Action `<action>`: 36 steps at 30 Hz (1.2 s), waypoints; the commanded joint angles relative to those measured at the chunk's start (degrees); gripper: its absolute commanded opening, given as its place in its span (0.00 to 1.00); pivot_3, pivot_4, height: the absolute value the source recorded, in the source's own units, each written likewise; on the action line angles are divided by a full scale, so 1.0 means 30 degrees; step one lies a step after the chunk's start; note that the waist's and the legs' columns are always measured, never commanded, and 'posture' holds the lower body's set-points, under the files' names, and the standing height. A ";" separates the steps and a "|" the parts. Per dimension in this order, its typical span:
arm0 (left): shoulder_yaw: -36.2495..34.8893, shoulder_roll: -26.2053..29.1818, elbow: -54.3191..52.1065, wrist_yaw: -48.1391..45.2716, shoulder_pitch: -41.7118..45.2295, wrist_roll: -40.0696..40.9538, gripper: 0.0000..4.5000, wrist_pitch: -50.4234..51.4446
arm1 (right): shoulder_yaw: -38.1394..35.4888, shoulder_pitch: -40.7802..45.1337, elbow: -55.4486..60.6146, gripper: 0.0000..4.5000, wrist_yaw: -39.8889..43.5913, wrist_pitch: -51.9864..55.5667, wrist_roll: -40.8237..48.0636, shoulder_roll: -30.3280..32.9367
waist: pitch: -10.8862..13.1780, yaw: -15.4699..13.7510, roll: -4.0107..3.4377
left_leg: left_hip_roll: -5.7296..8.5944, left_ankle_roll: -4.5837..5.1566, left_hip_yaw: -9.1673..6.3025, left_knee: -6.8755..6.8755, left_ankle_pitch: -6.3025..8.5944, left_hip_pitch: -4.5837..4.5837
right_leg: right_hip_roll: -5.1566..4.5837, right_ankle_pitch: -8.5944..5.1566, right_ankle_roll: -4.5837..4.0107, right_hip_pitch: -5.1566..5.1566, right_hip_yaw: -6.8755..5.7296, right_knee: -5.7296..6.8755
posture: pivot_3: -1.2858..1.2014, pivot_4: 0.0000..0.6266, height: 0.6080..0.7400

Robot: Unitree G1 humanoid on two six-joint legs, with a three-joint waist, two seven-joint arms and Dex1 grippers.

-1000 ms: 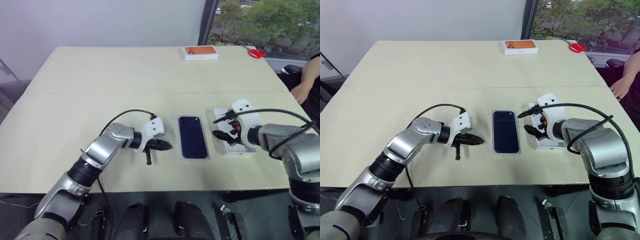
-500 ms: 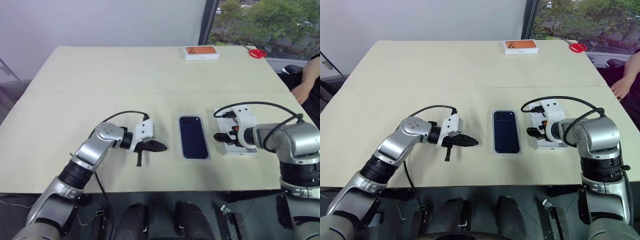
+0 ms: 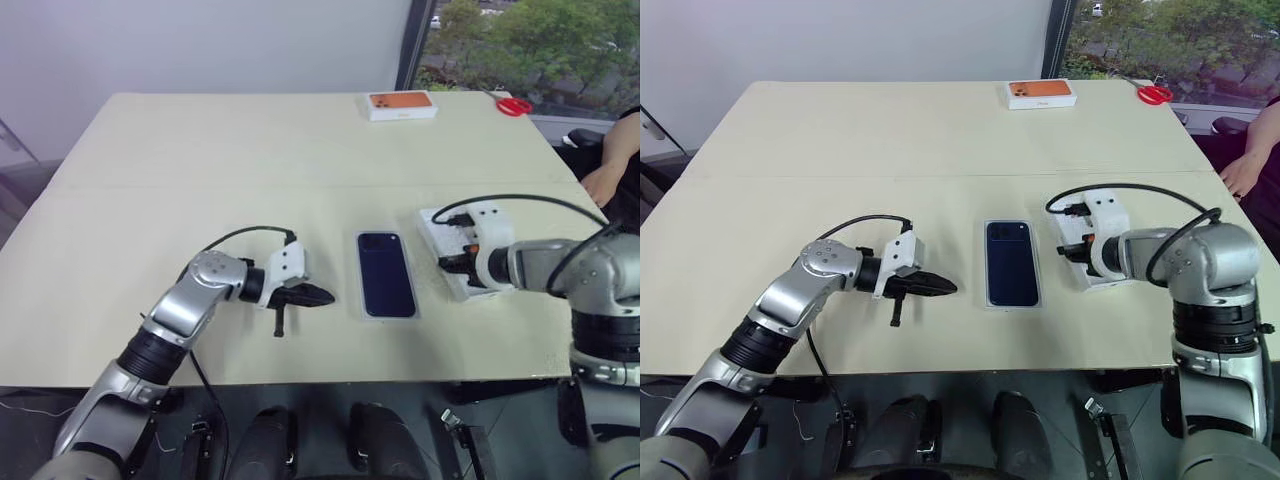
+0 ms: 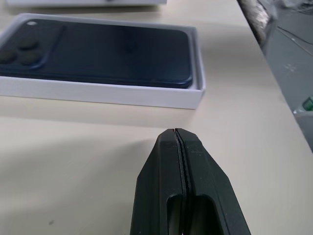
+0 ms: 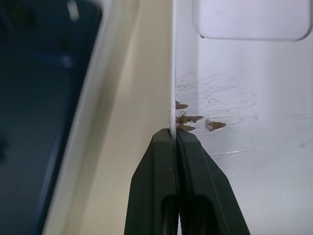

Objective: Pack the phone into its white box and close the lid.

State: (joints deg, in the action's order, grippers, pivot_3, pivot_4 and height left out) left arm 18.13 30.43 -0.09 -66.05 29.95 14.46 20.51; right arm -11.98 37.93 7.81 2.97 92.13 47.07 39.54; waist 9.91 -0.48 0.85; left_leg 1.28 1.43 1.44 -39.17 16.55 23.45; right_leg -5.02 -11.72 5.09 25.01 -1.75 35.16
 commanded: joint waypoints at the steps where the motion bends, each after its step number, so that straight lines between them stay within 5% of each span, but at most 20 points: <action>1: -0.1485 0.0188 0.0786 0.0678 0.0207 0.0226 0.00 -0.0072 | -0.1954 0.1636 0.0242 0.01 -0.1824 0.0124 0.4745 -0.0095 | 0.0003 0.0048 -0.0005 | -0.0002 0.0000 -0.0001 0.0000 0.0000 0.0000 | 0.0000 0.0000 0.0001 0.0002 0.0001 0.0001 | 0.52 0.24 1.00; 5: -0.2208 0.0376 0.2210 0.1297 0.0436 -0.0250 0.00 -0.0503 | -0.2130 0.1918 -0.0274 0.01 -0.5858 -0.0638 1.2951 -0.1350 | 0.0003 0.0089 -0.0004 | -0.0033 0.0011 -0.0010 0.0007 0.0006 -0.0001 | 0.0010 0.0003 0.0006 0.0002 -0.0001 0.0003 | 0.52 0.24 1.00; 7: -0.2405 0.0348 0.2713 0.1530 0.0609 -0.0400 0.00 -0.0700 | 0.0134 0.0916 0.0019 0.01 -0.9848 -0.4299 1.9382 -0.0495 | 0.0003 0.0095 -0.0005 | -0.0038 0.0013 -0.0010 0.0008 0.0007 0.0000 | 0.0006 0.0004 0.0006 0.0004 0.0000 0.0008 | 0.52 0.24 1.00; 9: -0.2543 0.0236 0.3252 0.1766 0.0869 -0.0534 0.00 -0.0823 | 0.1592 0.0066 0.1006 0.01 -1.2058 -0.7034 2.1849 -0.1650 | 0.0004 0.0040 -0.0001 | -0.0034 0.0014 -0.0013 0.0008 0.0007 0.0002 | -0.0011 0.0003 0.0006 0.0000 -0.0004 0.0003 | 0.52 0.24 1.00; 18: -0.2384 -0.0182 0.4039 0.2312 0.1222 -0.1063 0.00 -0.1296 | 0.2440 -0.2426 0.4104 0.01 -2.0072 -1.3524 2.1977 -1.1797 | -0.0001 0.0308 0.0001 | -0.0036 0.0014 0.0004 0.0003 0.0008 0.0021 | -0.0002 0.0011 0.0019 0.0034 0.0018 0.0030 | 0.52 0.24 1.00; 28: -0.1954 -0.1046 0.4258 0.2654 0.1508 -0.1534 0.00 -0.1365 | 0.2383 -0.5482 0.4650 0.01 -2.3155 -1.4053 2.1977 -1.3835 | -0.0005 0.0440 -0.0009 | -0.0036 0.0015 0.0003 0.0008 0.0008 0.0018 | -0.0003 0.0009 0.0016 0.0035 0.0025 0.0027 | 0.52 0.24 1.00; 31: -0.1806 -0.1425 0.3954 0.2489 0.1580 -0.1382 0.00 -0.1194 | 0.1837 -0.5100 0.4621 0.19 -2.2936 -1.3983 2.1977 -1.3267 | -0.0004 0.0419 -0.0010 | -0.0035 0.0015 0.0002 0.0007 0.0008 0.0010 | 0.0002 0.0009 0.0015 0.0030 0.0024 0.0029 | 0.52 0.24 1.00; 36: -0.1936 -0.1664 0.3246 0.2075 0.1416 -0.0888 0.00 -0.0696 | 0.0982 -0.3900 0.4321 0.72 -2.1641 -1.3230 2.1977 -1.1191 | -0.0002 0.0435 -0.0013 | -0.0032 0.0016 0.0010 0.0007 0.0008 0.0012 | 0.0009 0.0008 0.0015 0.0031 0.0026 0.0024 | 0.52 0.24 1.00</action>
State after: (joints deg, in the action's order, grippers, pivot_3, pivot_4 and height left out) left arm 12.67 25.68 12.31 -59.20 33.75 10.69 18.39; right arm -8.12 24.67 19.84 -63.83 51.75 112.16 5.48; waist 9.91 0.82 0.81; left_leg 1.17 1.48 1.47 -39.15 16.58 23.48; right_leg -4.99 -11.70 5.14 25.11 -1.67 35.23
